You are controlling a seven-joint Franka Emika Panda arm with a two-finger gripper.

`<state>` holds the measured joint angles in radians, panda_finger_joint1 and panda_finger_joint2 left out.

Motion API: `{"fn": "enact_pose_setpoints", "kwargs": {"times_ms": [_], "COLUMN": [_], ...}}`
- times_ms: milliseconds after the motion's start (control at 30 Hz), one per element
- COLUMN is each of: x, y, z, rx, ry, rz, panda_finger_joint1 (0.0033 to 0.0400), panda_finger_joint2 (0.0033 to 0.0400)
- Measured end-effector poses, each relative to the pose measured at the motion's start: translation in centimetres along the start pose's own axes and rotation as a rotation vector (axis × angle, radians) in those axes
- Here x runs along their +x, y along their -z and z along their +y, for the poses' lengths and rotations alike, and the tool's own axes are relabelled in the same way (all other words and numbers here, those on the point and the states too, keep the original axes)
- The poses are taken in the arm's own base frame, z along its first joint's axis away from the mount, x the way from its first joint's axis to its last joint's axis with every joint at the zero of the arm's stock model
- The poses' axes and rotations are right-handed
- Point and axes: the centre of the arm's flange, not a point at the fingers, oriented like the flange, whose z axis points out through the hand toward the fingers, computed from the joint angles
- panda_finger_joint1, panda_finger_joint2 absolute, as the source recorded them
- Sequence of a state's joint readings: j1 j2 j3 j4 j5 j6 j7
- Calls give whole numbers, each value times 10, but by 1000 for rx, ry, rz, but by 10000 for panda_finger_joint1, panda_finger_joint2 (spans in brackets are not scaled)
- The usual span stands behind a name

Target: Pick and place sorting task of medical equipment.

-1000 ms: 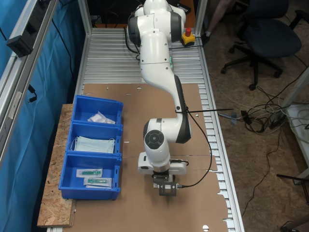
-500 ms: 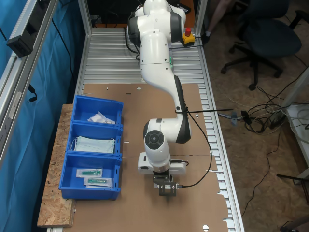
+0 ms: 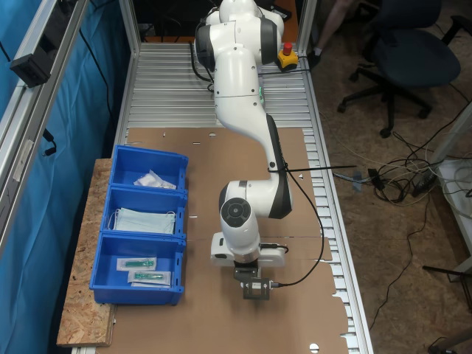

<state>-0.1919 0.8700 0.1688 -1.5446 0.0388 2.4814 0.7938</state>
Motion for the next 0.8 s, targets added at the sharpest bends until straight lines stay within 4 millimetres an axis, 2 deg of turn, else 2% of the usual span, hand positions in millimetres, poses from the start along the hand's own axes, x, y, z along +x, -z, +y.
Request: {"fn": "enact_pose_setpoints", "kwargs": {"times_ms": [233, 433, 567, 600, 767, 800], "x": [-3, -10, -13, -14, -11, -11], "y": [4, 20, 42, 57, 103, 103], "z": [4, 16, 30, 40, 63, 63], "rx": [-9, -39, -63, -75, -87, -87], "ry": [1, 0, -6, -13, -40, -40], "rz": [-2, -7, 0, 7, 44, 44], "panda_finger_joint1": [69, 69, 69, 69, 69, 69], "panda_finger_joint2": [69, 69, 69, 69, 69, 69]}}
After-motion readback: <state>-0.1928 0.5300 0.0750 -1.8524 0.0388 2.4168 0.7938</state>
